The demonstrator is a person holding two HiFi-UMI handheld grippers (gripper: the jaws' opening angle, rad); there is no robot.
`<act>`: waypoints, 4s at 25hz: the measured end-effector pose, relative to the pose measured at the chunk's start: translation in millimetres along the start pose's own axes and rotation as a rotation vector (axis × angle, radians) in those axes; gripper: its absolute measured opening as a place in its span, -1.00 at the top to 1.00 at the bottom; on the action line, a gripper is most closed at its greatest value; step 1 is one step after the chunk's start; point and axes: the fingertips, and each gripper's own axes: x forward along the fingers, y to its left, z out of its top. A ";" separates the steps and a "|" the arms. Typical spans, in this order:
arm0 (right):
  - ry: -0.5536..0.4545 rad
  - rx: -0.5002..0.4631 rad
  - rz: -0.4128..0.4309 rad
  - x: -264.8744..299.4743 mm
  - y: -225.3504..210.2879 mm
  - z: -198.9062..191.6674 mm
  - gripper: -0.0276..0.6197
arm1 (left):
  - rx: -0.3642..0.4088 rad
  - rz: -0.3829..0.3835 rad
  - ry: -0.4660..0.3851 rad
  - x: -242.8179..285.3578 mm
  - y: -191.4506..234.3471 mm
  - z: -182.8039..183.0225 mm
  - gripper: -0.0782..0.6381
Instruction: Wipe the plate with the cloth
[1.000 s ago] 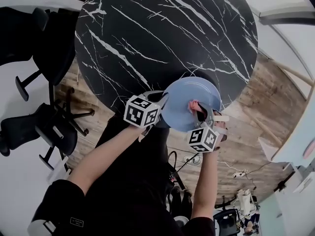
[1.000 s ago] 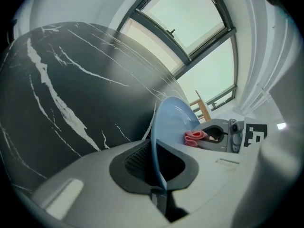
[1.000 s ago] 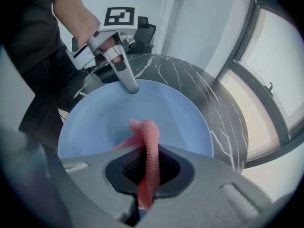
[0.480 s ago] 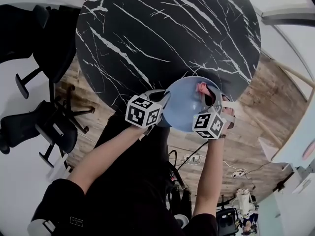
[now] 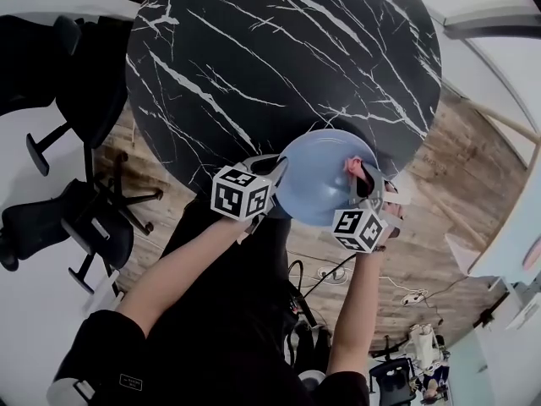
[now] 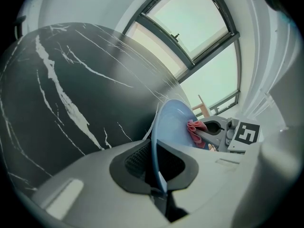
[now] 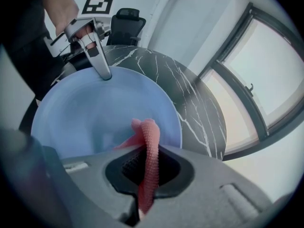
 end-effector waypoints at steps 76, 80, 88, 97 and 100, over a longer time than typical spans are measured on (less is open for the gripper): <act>-0.480 0.686 -0.041 -102.3 -39.0 93.9 0.87 | 0.060 0.013 0.013 -24.5 3.0 18.2 0.50; -0.578 0.810 -0.093 -144.8 -49.9 87.4 0.87 | 0.114 -0.008 0.003 -49.8 -13.4 19.7 0.52; -0.824 0.891 -0.189 -237.1 -60.4 103.0 0.87 | 0.346 -0.130 -0.222 -129.8 -92.9 54.4 0.78; -0.899 0.971 -0.291 -310.7 -61.6 107.7 0.87 | 0.660 -0.311 -0.555 -226.0 -201.5 90.9 0.78; -0.903 0.973 -0.327 -320.1 -60.4 110.1 0.87 | 0.703 -0.410 -0.671 -248.2 -225.0 101.3 0.78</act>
